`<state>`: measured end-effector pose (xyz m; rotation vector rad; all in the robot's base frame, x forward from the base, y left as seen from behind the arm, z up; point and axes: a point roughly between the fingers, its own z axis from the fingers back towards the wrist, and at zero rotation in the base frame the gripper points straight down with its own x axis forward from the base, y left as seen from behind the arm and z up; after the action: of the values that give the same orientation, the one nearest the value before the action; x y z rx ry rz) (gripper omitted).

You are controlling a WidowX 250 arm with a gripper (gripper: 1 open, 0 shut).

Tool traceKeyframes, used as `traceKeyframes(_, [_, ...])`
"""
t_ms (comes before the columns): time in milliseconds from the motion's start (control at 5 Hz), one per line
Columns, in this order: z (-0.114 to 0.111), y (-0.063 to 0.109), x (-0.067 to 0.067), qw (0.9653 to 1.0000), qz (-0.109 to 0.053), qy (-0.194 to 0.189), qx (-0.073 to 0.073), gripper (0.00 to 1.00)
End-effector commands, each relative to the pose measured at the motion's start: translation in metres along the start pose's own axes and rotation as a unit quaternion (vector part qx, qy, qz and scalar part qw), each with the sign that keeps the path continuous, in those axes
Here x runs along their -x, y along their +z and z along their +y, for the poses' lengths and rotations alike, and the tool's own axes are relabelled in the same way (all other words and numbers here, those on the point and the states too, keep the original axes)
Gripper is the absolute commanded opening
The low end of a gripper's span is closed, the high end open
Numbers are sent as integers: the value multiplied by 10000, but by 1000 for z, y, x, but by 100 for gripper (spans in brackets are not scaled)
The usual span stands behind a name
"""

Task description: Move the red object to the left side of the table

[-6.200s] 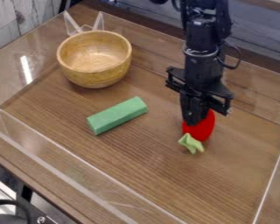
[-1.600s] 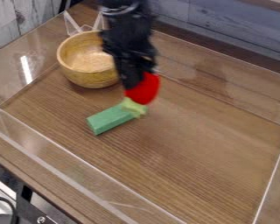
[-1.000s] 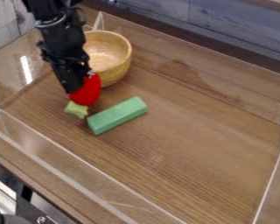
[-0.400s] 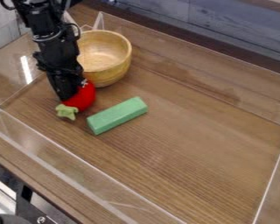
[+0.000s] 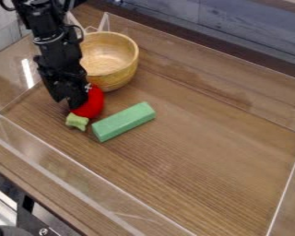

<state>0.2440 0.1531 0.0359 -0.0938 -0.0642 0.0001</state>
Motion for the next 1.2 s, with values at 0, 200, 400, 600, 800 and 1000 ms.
traceKeyframes(0, [2,6,-6,9999,-95,-12,-59,100])
traceKeyframes(200, [-1,3,-7,10000,-71,12,12,100])
traceKeyframes(400, [-4,0,-7,9999,-43,42,84,100])
traceKeyframes(600, [-5,-3,-8,9999,-11,73,135,100])
traceKeyframes(800, [-7,-6,-9,9998,20,104,172,100])
traceKeyframes(1000, [-8,-8,-9,9997,51,136,209,100])
